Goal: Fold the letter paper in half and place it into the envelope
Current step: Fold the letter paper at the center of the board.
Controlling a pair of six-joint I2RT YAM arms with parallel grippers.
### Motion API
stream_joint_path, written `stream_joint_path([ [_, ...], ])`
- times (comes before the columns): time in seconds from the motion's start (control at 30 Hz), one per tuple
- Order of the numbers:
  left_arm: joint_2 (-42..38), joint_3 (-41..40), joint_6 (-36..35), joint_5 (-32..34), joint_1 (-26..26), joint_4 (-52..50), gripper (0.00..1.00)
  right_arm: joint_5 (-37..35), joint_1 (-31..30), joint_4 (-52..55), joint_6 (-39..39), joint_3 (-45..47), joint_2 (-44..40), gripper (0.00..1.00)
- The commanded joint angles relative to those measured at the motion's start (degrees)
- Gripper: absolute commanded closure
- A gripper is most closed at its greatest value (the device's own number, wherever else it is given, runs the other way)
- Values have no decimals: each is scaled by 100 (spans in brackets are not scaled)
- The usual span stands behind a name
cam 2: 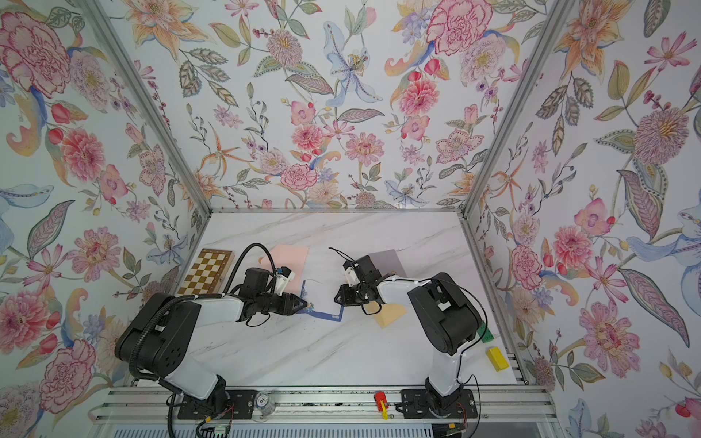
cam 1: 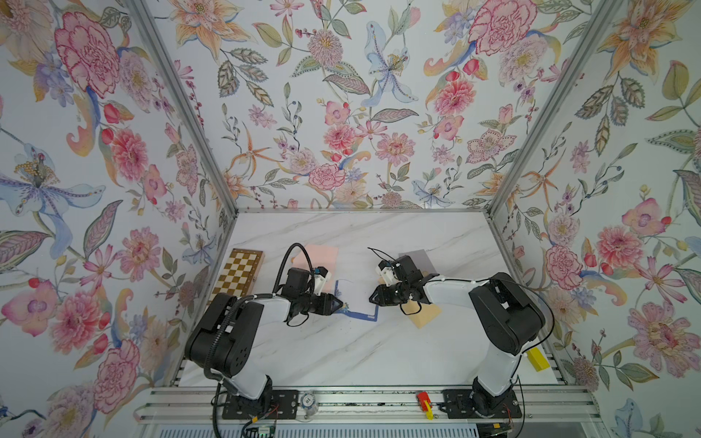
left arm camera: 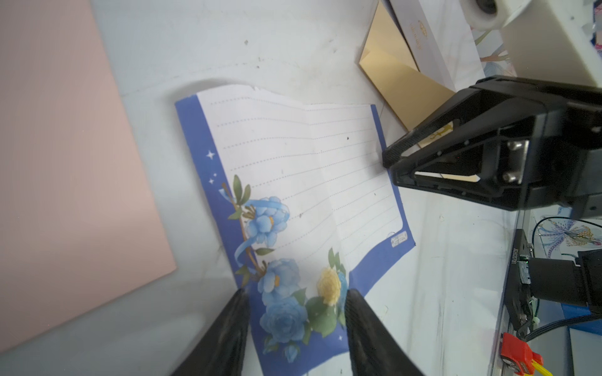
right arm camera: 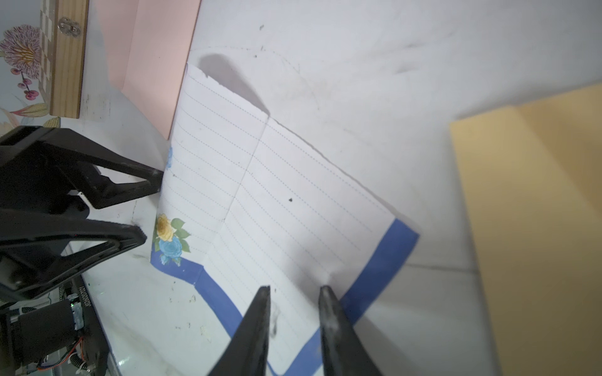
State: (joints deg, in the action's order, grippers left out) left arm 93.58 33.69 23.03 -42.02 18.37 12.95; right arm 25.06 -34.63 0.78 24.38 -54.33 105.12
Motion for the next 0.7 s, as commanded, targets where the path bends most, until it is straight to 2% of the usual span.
stream_joint_path([
  [0.0, 325, -100, 182, -100, -36, -32, 48, -332, -52, 557, -65, 72, 269, 71],
  [0.17, 350, -51, 470, -505, -30, 554, 48, -378, -61, 582, 3, 84, 298, 71],
  [0.67, 412, 85, 931, -952, 19, 1384, 48, -403, -61, 583, 123, 123, 388, 70],
])
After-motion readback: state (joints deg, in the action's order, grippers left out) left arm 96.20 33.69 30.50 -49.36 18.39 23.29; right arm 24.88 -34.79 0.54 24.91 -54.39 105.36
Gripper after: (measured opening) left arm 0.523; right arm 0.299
